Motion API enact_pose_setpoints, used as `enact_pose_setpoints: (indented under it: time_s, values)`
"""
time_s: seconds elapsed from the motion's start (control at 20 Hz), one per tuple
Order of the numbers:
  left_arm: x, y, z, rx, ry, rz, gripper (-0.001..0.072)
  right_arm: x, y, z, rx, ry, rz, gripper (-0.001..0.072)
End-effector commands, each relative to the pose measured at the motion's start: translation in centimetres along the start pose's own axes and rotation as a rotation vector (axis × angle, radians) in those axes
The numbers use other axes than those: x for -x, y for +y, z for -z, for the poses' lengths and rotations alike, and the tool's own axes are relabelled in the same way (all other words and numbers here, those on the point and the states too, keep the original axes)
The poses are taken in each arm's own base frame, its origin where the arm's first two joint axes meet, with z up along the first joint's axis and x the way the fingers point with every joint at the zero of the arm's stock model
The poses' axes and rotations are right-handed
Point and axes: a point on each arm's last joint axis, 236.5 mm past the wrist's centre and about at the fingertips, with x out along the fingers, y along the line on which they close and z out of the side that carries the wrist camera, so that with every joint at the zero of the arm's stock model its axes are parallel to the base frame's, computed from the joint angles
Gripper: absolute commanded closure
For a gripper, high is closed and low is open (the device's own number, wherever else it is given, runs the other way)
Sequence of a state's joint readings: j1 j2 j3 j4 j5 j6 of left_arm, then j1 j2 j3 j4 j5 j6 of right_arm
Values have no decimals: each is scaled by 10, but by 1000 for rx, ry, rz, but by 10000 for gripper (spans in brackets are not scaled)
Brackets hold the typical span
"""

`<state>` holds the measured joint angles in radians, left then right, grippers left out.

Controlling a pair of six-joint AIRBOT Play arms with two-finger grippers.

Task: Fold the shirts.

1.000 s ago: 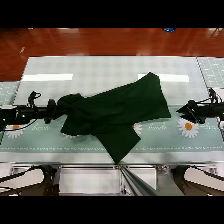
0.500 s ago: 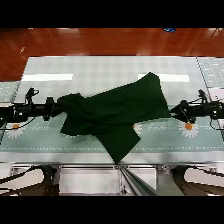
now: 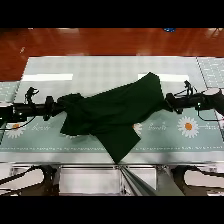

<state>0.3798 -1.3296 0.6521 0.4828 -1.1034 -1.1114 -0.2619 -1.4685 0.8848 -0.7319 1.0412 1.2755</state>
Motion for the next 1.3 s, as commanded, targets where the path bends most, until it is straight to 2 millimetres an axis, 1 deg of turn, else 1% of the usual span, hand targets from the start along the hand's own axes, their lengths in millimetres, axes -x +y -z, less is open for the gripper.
enact_pose_setpoints:
  time_s: [0.0,0.05,0.1,0.2,0.25,0.3,0.35,0.4,0.45,0.5,0.55,0.6,0.65,0.7,0.75,0.8,0.9,0.95,1.0,1.05,1.15,1.2,1.25]
  values:
    - [14,-33,-10,-53,-41,61,682,21,51,-16,116,-1,-71,690]
    - [27,-56,-21,-110,-86,87,682,43,74,-28,187,-34,-84,690]
    - [44,-83,-32,-175,-142,116,682,69,102,-42,254,-89,-103,690]
    - [90,-154,-51,-334,-279,184,682,134,166,-64,403,-243,-139,690]
    - [118,-193,-54,-416,-350,217,682,173,201,-71,478,-337,-158,690]
    - [148,-231,-55,-489,-426,243,682,209,232,-72,547,-425,-174,690]
    - [177,-267,-51,-568,-500,266,682,247,263,-67,624,-515,-189,690]
    - [210,-304,-42,-652,-580,292,682,281,289,-57,690,-596,-200,690]
    - [239,-337,-29,-736,-652,314,682,317,315,-41,758,-678,-216,690]
    - [270,-369,-10,-830,-732,332,682,346,336,-24,817,-749,-228,690]
    - [297,-395,11,-909,-807,346,682,374,351,-2,875,-820,-225,690]
    - [324,-417,34,-975,-887,354,682,398,362,20,921,-886,-217,690]
    - [346,-432,57,-1029,-958,351,682,417,367,41,955,-942,-203,690]
    - [366,-443,80,-1088,-1034,328,682,435,368,62,985,-1003,-167,690]
    - [382,-446,102,-1128,-1100,290,682,451,365,80,1007,-1060,-120,690]
    - [394,-443,117,-1150,-1158,239,682,466,361,97,1015,-1112,-75,690]
    - [418,-430,143,-1157,-1277,117,682,494,351,130,1014,-1217,1,690]
    - [430,-423,157,-1153,-1336,69,682,501,348,144,1017,-1243,22,690]
    - [440,-417,170,-1160,-1383,29,682,504,344,160,1022,-1252,36,690]
    - [446,-413,186,-1178,-1418,-6,682,503,339,172,1031,-1241,49,690]
    - [449,-404,212,-1207,-1441,-43,682,497,329,192,1036,-1205,74,690]
    - [448,-399,219,-1207,-1436,-60,682,497,323,198,1025,-1204,93,690]
    - [447,-390,219,-1174,-1429,-86,682,499,317,200,1004,-1209,112,690]
